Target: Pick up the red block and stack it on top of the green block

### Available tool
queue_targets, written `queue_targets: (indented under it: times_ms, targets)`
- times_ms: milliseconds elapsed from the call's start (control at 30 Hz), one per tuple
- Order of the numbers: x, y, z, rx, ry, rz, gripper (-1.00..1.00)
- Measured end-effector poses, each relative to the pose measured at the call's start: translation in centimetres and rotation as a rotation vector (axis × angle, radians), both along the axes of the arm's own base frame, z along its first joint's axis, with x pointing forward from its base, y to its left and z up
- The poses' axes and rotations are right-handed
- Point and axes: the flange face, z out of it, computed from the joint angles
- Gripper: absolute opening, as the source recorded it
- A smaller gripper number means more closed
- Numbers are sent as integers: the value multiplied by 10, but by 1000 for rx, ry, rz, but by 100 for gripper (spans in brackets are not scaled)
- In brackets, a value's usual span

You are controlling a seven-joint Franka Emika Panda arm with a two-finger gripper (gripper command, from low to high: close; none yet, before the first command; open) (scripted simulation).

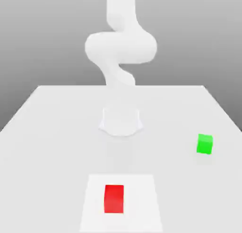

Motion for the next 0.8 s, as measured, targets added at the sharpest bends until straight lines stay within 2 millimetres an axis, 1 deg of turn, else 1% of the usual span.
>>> queue_targets:
  times_ms: [67, 167, 267, 367, 433, 500, 567, 667, 700, 733, 800]
  targets:
    - [25, -2, -42, 0, 69, -1, 0]
    - [54, -4, -104, 1, 168, -2, 0]
    - [72, -6, -168, 1, 266, -4, 0]
    - [82, -9, -233, 2, 364, -5, 0]
    - [83, -10, -276, 3, 429, -6, 0]
    - [80, -12, -318, 3, 494, -7, 0]
    - [73, -13, -360, 4, 559, -9, 0]
    - [55, -15, -419, 5, 657, -11, 0]
    - [48, -16, -438, 5, 688, -12, 0]
    - [45, -16, -452, 5, 703, -11, 0]
    - [43, -16, -477, 4, 714, -11, 0]
